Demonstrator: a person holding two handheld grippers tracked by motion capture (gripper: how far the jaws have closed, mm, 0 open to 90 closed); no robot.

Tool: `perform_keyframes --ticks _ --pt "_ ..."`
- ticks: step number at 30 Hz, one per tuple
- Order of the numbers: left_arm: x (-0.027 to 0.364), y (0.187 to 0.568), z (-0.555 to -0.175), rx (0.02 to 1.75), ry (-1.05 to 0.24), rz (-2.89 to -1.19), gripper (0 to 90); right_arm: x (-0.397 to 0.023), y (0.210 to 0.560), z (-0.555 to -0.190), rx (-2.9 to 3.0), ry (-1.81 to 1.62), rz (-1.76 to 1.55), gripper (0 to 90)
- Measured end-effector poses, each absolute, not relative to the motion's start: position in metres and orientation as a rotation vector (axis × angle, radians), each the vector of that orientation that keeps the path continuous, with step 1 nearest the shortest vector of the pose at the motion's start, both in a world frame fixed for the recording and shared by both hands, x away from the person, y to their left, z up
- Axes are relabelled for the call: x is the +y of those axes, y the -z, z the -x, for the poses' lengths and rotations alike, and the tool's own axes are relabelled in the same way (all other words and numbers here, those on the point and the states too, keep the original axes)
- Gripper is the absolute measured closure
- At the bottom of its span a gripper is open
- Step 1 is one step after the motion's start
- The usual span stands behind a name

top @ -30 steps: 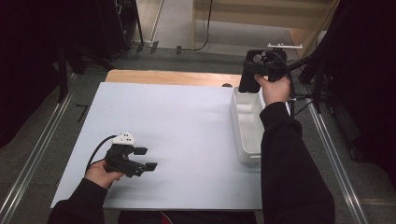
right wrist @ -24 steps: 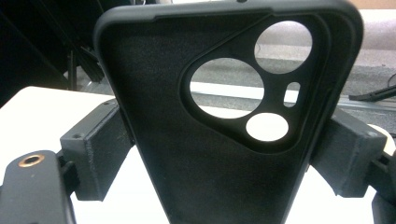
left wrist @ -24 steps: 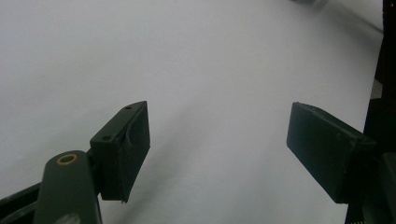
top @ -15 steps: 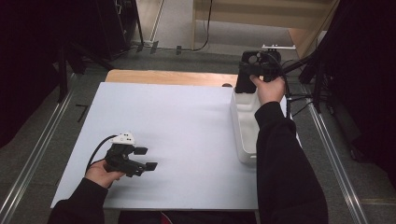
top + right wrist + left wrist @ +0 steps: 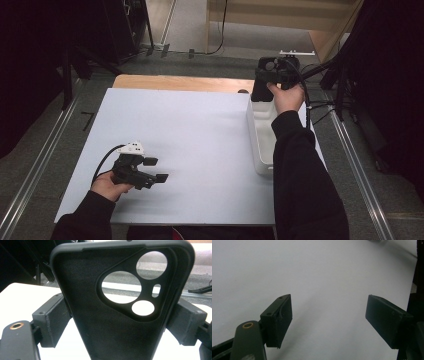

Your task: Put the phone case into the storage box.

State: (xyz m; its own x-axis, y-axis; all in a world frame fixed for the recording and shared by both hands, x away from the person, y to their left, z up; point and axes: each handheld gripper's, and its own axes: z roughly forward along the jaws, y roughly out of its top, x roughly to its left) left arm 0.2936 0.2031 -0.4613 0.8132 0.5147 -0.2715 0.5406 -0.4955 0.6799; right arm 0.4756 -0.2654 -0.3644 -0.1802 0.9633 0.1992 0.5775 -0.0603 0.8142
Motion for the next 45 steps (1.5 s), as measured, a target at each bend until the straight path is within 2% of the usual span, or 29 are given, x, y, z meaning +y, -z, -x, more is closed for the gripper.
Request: perform_keyframes --ticks 45 --pt "0.202 0.463 -0.294 0.769 0.050 -2.189 21.1 -0.264 0.410 -0.474 1.800 -1.100 -1.698 11.8"
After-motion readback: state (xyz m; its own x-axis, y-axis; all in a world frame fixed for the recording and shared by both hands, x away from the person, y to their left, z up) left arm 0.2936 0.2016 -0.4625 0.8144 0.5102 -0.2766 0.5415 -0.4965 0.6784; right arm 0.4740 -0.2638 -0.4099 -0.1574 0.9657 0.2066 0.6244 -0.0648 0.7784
